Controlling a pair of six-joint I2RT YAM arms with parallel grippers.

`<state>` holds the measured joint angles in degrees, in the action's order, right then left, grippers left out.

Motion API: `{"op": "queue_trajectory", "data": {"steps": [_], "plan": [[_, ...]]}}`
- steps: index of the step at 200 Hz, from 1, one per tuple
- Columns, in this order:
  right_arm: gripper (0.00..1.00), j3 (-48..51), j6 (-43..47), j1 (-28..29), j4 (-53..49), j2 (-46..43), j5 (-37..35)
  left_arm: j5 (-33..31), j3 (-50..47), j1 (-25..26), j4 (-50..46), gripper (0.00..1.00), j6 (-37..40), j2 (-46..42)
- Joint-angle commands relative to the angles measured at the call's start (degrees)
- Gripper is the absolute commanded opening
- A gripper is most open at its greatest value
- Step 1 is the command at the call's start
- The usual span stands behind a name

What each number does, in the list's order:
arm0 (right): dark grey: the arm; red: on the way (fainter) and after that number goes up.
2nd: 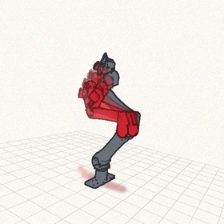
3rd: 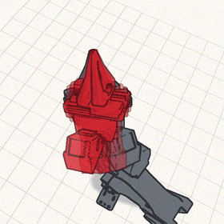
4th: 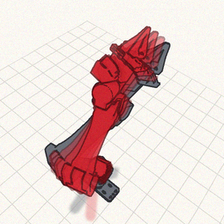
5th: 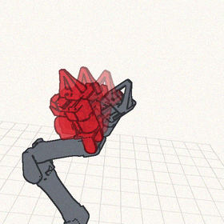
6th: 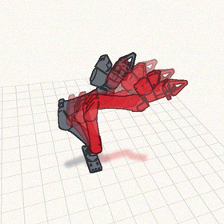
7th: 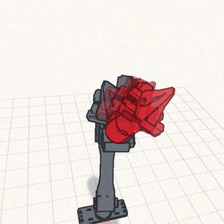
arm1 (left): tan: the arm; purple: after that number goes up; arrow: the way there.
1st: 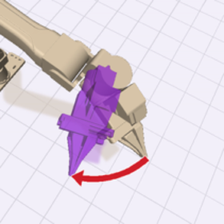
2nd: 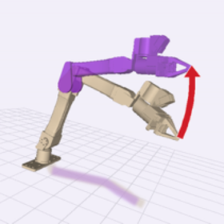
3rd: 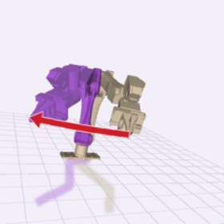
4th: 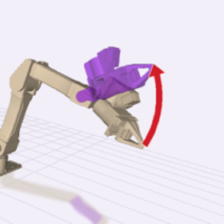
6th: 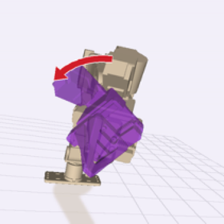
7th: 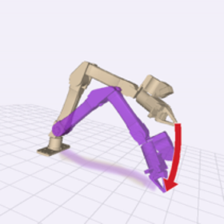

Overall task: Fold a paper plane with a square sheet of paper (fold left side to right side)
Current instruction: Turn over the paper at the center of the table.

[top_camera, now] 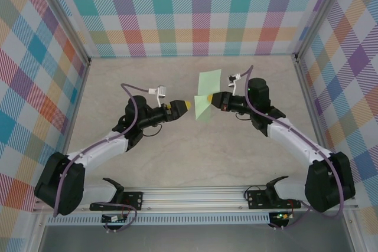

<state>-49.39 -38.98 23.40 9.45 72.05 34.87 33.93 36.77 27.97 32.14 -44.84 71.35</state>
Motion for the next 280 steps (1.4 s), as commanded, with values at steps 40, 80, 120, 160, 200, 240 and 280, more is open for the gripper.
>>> {"op": "queue_trajectory", "data": {"steps": [40,80,120,160,200,240,280], "plan": [[0.09,-5.28,-5.93,3.62,4.07,-3.56,8.17,4.68,5.44,4.81,2.53,1.00,0.00,-5.65],[0.10,-5.24,-9.62,5.72,7.43,-5.06,8.85,4.21,6.63,6.36,2.05,0.96,0.31,-4.80],[0.14,-4.58,-11.64,6.42,8.84,-5.68,8.31,2.84,6.43,7.44,4.33,0.66,0.07,-5.16],[0.25,-5.51,-7.71,6.49,1.01,-7.50,6.75,1.37,5.68,7.72,4.53,0.28,0.10,-6.19],[0.56,-9.91,7.01,6.45,-24.29,-13.90,-6.20,-3.38,7.91,9.42,-11.12,0.17,9.63,-8.21],[0.92,-12.48,16.14,6.43,-49.03,-20.04,-33.25,-21.10,14.43,17.59,-37.74,0.12,27.08,-7.39],[1.00,-11.03,17.15,6.41,-59.70,-26.09,-53.65,-53.30,21.83,27.78,-58.21,0.07,30.94,1.64]]}}
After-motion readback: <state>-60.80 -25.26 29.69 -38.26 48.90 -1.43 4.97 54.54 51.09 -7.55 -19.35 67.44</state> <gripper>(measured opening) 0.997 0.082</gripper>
